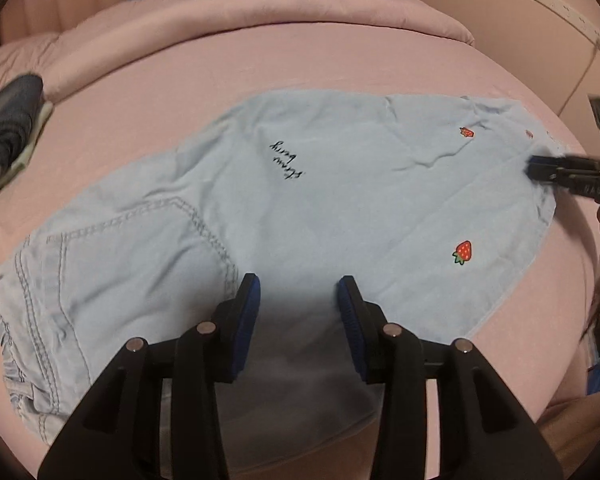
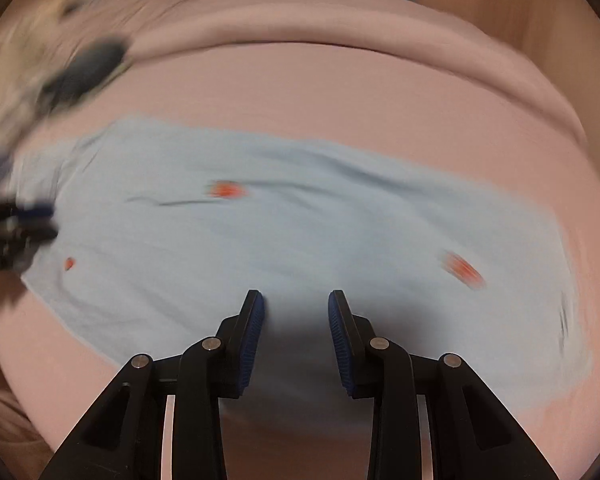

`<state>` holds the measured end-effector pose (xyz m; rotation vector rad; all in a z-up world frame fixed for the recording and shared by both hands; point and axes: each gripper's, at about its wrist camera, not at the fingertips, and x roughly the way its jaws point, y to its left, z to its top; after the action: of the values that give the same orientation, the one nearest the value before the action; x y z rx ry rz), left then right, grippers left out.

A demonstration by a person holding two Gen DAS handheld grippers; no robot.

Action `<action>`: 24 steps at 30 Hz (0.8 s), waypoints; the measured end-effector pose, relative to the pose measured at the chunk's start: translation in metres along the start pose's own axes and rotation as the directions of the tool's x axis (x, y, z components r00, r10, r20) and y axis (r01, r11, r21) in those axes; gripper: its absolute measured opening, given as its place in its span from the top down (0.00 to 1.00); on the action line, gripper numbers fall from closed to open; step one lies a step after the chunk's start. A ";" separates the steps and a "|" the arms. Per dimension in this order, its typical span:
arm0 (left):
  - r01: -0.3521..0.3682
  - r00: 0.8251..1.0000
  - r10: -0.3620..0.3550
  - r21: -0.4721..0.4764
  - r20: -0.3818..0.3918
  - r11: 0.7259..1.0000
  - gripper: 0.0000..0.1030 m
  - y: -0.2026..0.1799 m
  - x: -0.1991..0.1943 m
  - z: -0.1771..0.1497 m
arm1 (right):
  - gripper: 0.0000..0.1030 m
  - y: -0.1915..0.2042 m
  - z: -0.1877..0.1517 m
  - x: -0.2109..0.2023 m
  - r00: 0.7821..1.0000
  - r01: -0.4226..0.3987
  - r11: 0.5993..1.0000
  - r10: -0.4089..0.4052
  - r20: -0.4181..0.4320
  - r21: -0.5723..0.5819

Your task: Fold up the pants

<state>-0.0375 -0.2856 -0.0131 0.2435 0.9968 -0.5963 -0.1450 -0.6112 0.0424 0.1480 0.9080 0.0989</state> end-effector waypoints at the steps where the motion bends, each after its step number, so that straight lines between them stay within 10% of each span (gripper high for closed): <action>1: 0.005 1.000 -0.005 -0.008 -0.011 1.000 0.59 0.001 -0.001 0.001 | 0.69 -0.023 0.000 -0.006 1.000 0.013 0.998 -0.015 0.020 0.056; 4: -0.015 0.999 0.014 -0.009 -0.048 1.000 0.59 -0.002 0.000 0.007 | 0.68 -0.108 -0.004 -0.022 0.984 0.153 0.949 -0.173 0.052 0.275; 7: -0.038 0.997 0.037 -0.011 -0.072 0.999 0.55 -0.010 0.001 0.019 | 0.73 -0.170 -0.021 -0.046 0.984 0.031 0.861 -0.115 0.136 0.507; 10: 0.012 0.998 -0.013 -0.023 -0.059 1.000 0.55 -0.029 -0.005 0.035 | 0.59 -0.179 -0.033 -0.066 0.966 0.110 0.830 -0.219 0.139 0.547; 14: 0.119 0.992 -0.119 -0.003 -0.033 0.993 0.50 -0.064 -0.004 0.066 | 0.58 -0.184 -0.059 -0.059 0.966 -0.195 0.728 0.028 0.256 0.657; 17: 0.259 0.964 -0.261 -0.054 -0.039 0.964 0.50 -0.087 0.008 0.086 | 0.58 -0.179 -0.064 -0.033 0.949 -0.305 0.645 0.145 0.279 0.701; 24: 0.516 0.839 -0.543 -0.258 -0.041 0.817 0.50 -0.149 0.047 0.123 | 0.58 -0.179 -0.043 0.001 0.923 -0.373 0.563 0.141 0.359 0.738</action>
<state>-0.0164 -0.4798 0.0232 -0.2328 1.2461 -0.9716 -0.1744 -0.7835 -0.0152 1.1371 0.5931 -0.0657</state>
